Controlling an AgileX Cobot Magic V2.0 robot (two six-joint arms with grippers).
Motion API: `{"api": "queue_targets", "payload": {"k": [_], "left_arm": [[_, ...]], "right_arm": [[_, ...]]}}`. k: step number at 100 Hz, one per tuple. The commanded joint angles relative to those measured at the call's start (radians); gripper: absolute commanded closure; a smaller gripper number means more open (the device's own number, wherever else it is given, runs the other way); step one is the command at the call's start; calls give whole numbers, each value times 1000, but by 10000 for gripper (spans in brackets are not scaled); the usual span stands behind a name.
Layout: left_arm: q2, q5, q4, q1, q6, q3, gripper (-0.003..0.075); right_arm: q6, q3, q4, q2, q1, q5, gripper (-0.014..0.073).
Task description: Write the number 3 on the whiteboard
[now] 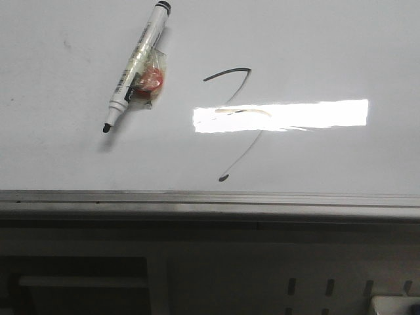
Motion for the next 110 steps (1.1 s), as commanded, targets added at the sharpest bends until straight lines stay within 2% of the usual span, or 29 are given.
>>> {"api": "queue_targets", "payload": {"k": [1,11,22,33,47,53,56,75,93,110], "left_arm": [[10,-45,2,4,2,-14,741],[8,-42,17,6,2,-5,741],[6,-45,236,38,-9,20,741],[6,-117,495,130,-175,87,741],[6,-118,652,305,-403,166,741],[4,-97,688,370,-469,185,741],[-1,-43,707,405,-480,185,741],[-23,160,725,532,-481,182,741],[-52,339,725,552,-481,182,741],[-66,347,729,552,-481,182,741]], "right_arm": [[1,-26,4,9,-4,-79,646],[1,-26,4,9,-4,-79,646],[1,-26,4,9,-4,-79,646],[1,-26,4,9,-4,-79,646],[1,-26,4,9,-4,-79,646],[1,-26,4,9,-4,-79,646],[1,-26,4,9,-4,-79,646],[1,-25,4,9,-4,-79,647],[1,-25,4,9,-4,-79,648],[1,-25,4,9,-4,-79,648]]}}
